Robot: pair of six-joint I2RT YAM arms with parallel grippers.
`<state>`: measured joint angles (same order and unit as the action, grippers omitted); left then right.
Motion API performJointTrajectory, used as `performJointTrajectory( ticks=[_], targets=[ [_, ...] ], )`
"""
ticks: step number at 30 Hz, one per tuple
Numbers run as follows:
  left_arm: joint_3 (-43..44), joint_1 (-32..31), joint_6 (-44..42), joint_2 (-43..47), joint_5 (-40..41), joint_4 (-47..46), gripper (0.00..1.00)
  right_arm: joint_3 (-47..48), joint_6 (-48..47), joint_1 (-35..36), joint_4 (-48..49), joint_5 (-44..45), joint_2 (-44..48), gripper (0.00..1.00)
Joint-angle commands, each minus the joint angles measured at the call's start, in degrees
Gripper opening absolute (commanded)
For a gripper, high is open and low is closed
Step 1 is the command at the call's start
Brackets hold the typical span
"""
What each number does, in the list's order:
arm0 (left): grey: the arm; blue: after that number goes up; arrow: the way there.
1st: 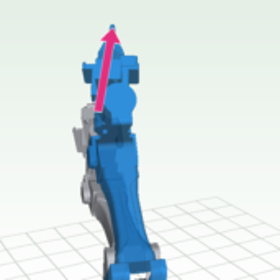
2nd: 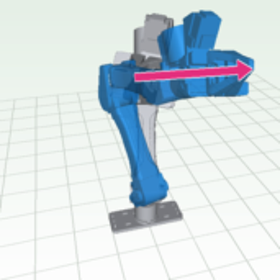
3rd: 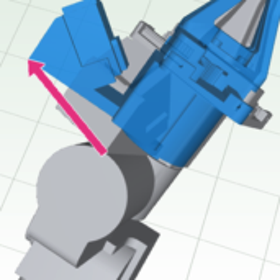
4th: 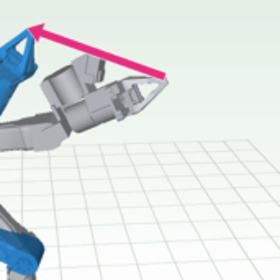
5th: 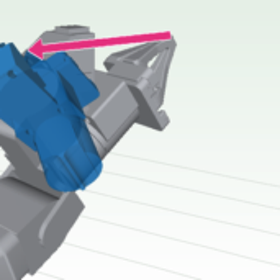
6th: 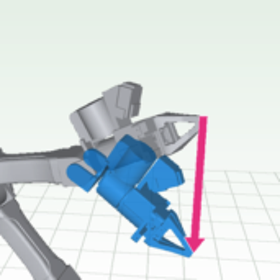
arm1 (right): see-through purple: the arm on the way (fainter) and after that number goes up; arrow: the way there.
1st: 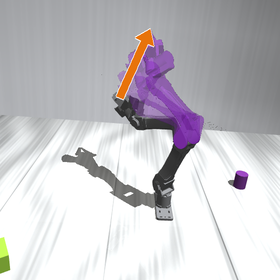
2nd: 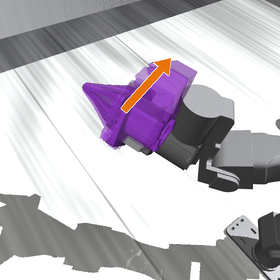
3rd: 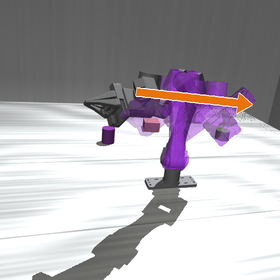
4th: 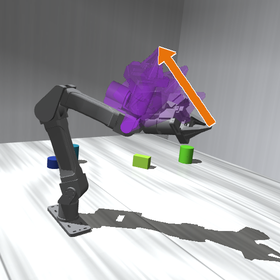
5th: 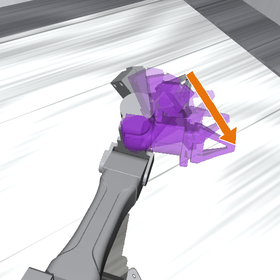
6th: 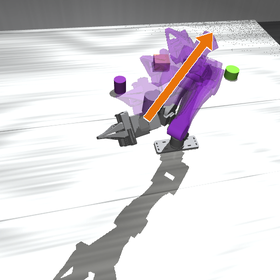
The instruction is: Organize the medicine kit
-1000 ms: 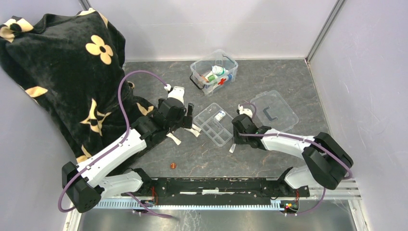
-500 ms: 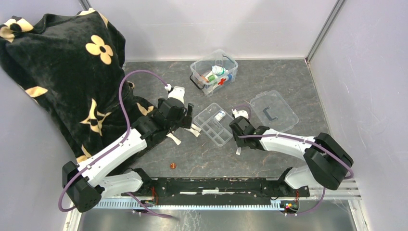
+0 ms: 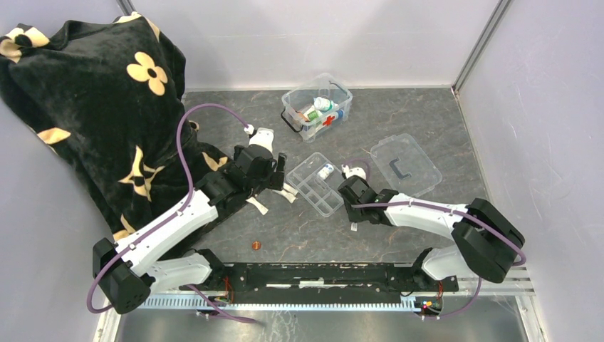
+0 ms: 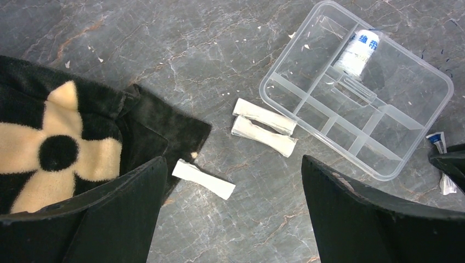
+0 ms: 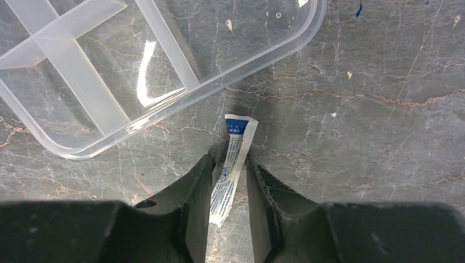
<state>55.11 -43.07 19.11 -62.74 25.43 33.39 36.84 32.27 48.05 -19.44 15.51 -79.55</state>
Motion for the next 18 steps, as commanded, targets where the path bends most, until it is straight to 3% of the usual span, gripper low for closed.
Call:
performJointTrajectory(
  ticks=[1, 6, 12, 15, 18],
  targets=[
    [0.44, 0.44, -1.4, -0.19, 1.07, -0.43, 0.98, 0.03, 3.34, 0.99, -4.2, -0.79, 0.88, 0.31],
    [0.36, 0.44, -1.35, -0.23, 0.82, -0.42, 0.98, -1.98, 6.43, 1.1, -3.77, 4.38, 6.86, 0.19],
    [0.39, 0.44, -1.25, -0.47, 0.23, -0.48, 0.98, -2.28, 7.81, 1.11, -3.66, 5.24, 10.96, 0.16],
    [0.26, 0.44, -1.16, -0.28, 0.17, -0.68, 0.98, -2.36, 7.97, 1.1, -2.1, 4.27, 12.25, 0.06],
    [0.26, 0.44, -1.11, -0.32, -0.03, -0.73, 0.98, -1.32, 7.52, 1.05, -2.19, 4.02, 11.62, 0.09]
  ],
)
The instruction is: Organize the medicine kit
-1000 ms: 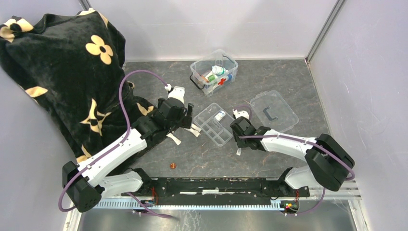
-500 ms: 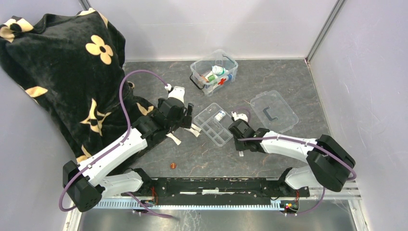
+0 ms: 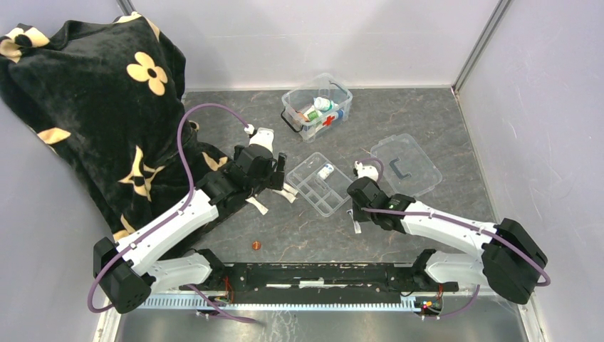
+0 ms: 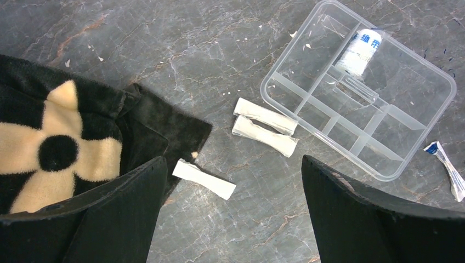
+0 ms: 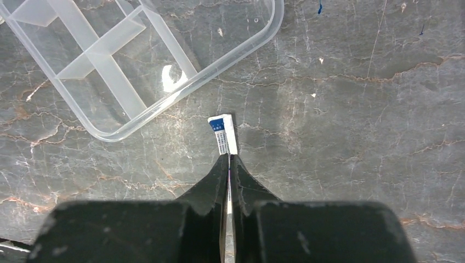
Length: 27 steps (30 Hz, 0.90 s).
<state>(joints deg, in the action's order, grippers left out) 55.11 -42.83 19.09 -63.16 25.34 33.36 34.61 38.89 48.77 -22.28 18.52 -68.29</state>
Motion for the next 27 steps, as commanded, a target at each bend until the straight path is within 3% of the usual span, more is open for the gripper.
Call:
performJointTrajectory(
  ticks=[1, 5, 11, 18, 27],
  targets=[
    [0.26, 0.2, -1.09, 0.12, 0.06, -0.76, 0.98, 1.44, 0.55, 0.36, -0.14, 1.17, -0.23, 0.16],
    [0.09, 0.25, -0.99, 0.4, 0.06, -0.76, 0.98, 2.06, -1.46, 0.35, -1.26, -0.45, -3.07, 0.34],
    [0.17, 0.28, -1.07, 0.14, 0.15, -0.76, 0.98, 3.48, -4.36, 1.23, -1.15, -2.56, -5.71, 0.42],
    [0.17, 0.28, -1.07, -0.03, 0.15, -0.76, 0.98, 5.32, -6.48, 2.12, -2.68, -2.02, -8.96, 0.41],
    [0.17, 0.29, -1.11, -0.15, 0.06, -0.76, 0.98, 7.7, -6.53, 4.01, -6.47, 2.02, -13.93, 0.26]
  ],
)
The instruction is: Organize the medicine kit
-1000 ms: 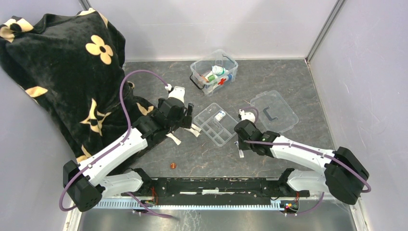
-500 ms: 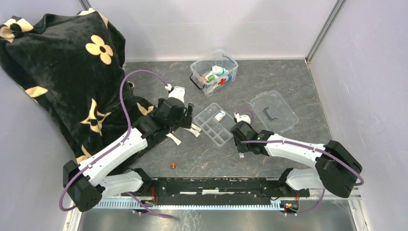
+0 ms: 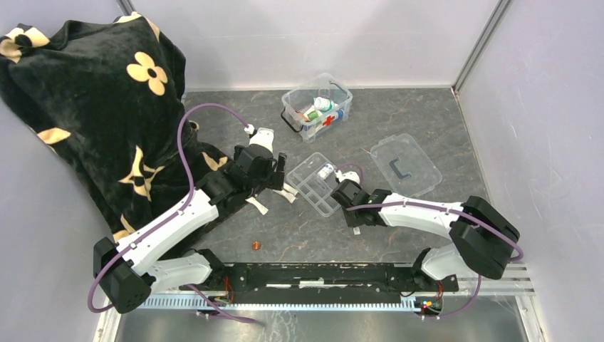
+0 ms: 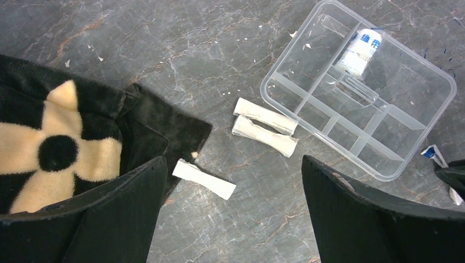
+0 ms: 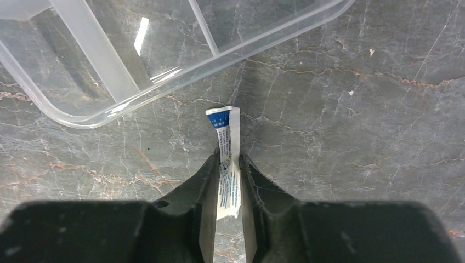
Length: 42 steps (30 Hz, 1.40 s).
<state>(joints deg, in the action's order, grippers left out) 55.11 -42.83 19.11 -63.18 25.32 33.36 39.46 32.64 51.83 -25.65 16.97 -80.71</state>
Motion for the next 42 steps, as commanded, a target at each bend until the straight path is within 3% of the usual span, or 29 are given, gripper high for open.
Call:
performJointTrajectory(
  ticks=[1, 11, 14, 19, 22, 29, 34, 42],
  targets=[
    [0.17, 0.29, -1.16, -0.11, 0.08, -0.76, 0.98, 3.18, -0.21, 1.16, -3.56, 4.12, -1.71, 0.23],
    [0.26, 0.34, -0.72, 0.57, -0.24, -0.99, 0.98, 4.0, 2.86, 1.88, -1.09, 5.6, 5.9, 0.0],
    [0.56, 0.37, 0.44, 2.37, -1.08, -1.15, 0.98, 4.04, 5.13, 1.82, 3.59, 4.3, 9.98, 0.0],
    [-0.89, 0.34, 4.17, 7.25, -4.81, -2.58, 0.98, 2.39, 12.22, 1.61, 19.33, 4.1, 13.14, 0.0],
    [-2.11, 0.34, 5.49, 9.13, -6.06, -1.97, 0.98, 2.6, 18.21, 0.78, 28.45, 5.67, 10.0, 0.0],
    [-2.94, 0.29, 9.03, 16.3, -5.37, 2.76, 0.97, 7.8, 32.11, -1.0, 38.5, 10.41, -2.79, 0.0],
    [-3.89, 0.34, 11.47, 21.4, -5.06, 4.45, 0.98, 12.47, 40.34, -2.11, 40.0, 12.76, -10.85, 0.0],
    [-1.66, 0.28, 11.0, 21.83, -4.05, 7.05, 0.98, 20.3, 43.6, -4.36, 36.8, 13.03, -20.76, 0.0]
  ],
)
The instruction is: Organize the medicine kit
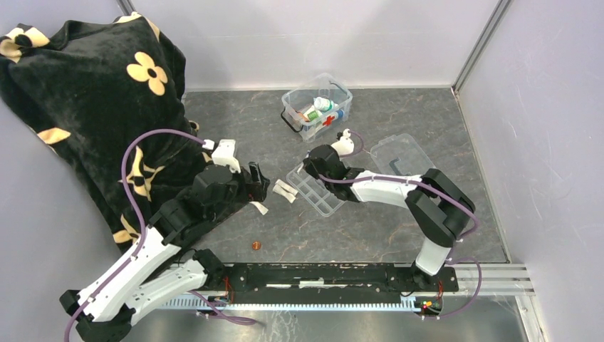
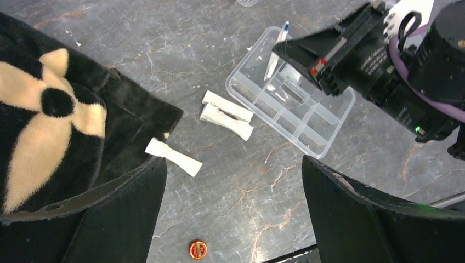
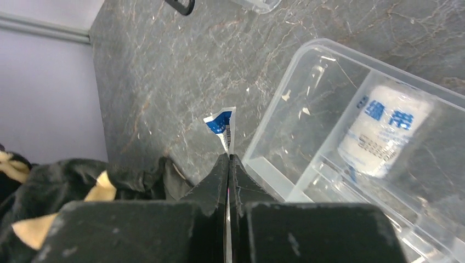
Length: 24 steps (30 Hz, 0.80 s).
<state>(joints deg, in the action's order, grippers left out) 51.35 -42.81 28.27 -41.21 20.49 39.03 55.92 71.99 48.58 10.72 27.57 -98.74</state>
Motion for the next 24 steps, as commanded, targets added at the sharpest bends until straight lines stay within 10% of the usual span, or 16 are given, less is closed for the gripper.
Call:
performJointTrajectory(
  ticks=[1, 11, 24],
  targets=[
    [2.23, 0.22, 1.6, -0.08, 0.92, 1.45, 0.98, 4.21, 4.58, -1.35, 0.06, 2.42, -3.59, 0.0],
    [2.0, 0.31, 0.81, -1.02, 1.22, 2.02, 0.99, 5.33, 5.04, -2.73, -1.67, 1.77, -6.78, 0.04],
    [1.54, 0.28, 4.71, -3.2, -1.14, 2.46, 0.99, 3.96, -0.36, -4.03, 0.35, -0.92, -3.57, 0.33]
  ],
)
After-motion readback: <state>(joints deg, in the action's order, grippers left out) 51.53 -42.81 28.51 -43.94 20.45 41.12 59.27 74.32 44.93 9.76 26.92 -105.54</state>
